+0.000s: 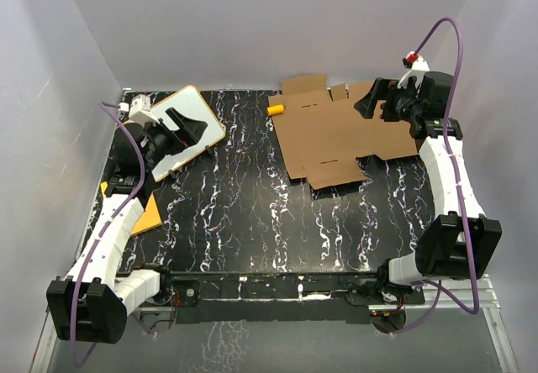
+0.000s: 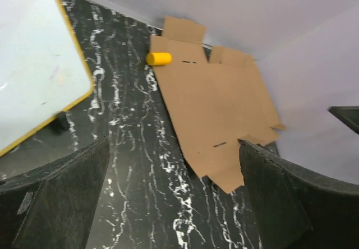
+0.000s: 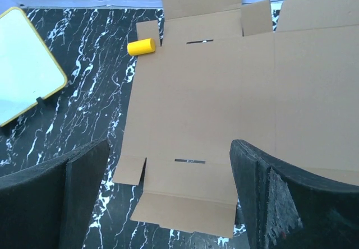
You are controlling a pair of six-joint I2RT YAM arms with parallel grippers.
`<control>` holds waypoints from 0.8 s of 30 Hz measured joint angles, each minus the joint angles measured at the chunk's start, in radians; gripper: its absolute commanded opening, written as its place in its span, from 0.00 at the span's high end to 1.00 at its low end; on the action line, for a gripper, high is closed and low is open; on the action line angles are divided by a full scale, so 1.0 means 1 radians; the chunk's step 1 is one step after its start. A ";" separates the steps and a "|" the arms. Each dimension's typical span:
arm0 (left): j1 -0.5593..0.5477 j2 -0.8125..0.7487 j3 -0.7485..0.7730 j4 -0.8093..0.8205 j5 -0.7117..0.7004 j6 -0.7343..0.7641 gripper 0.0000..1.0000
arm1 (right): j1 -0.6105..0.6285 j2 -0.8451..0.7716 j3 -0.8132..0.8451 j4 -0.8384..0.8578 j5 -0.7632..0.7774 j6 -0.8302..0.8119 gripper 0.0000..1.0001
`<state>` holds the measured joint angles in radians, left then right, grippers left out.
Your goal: Fold the paper box
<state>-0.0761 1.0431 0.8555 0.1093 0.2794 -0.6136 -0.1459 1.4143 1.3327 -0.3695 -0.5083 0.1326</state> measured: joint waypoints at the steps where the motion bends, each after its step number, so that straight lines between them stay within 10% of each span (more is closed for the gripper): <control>1: 0.000 0.000 -0.002 0.011 0.016 -0.011 0.03 | 0.000 0.000 0.000 -0.001 -0.010 0.006 0.02; 24: -0.044 0.053 -0.094 0.274 0.216 -0.168 0.04 | 0.000 -0.008 -0.048 0.014 -0.169 -0.045 0.01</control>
<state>-0.1204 1.0958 0.7616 0.3828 0.4957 -0.7818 -0.1459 1.4067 1.2842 -0.3557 -0.6777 0.0875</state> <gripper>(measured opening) 0.961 0.985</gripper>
